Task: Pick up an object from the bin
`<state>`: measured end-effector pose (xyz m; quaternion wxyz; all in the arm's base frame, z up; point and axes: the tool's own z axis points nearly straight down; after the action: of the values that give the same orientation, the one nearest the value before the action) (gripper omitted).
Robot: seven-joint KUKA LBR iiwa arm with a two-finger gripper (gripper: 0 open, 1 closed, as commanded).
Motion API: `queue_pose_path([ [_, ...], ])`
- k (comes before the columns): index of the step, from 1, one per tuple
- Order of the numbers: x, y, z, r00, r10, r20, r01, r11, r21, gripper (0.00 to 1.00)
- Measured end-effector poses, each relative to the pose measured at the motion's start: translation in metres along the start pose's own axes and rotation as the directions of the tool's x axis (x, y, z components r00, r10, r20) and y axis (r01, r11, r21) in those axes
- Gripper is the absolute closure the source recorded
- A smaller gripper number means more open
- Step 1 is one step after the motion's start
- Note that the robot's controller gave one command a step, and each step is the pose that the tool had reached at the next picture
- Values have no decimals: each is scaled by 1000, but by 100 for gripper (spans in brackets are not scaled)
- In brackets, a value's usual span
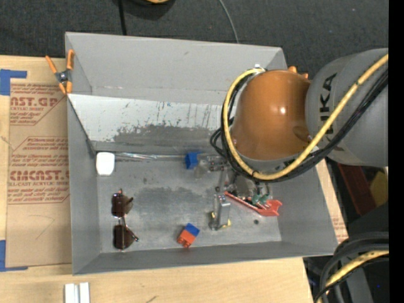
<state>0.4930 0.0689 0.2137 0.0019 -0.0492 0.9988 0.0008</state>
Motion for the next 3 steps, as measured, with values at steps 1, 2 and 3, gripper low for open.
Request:
queue_pose_path([
  [1,9,-18,65,993,-120,1,120,993,1,0],
  [2,4,-4,93,937,-348,-5,348,937,-1,0],
  [3,9,6,118,895,-446,2,446,895,0,0],
])
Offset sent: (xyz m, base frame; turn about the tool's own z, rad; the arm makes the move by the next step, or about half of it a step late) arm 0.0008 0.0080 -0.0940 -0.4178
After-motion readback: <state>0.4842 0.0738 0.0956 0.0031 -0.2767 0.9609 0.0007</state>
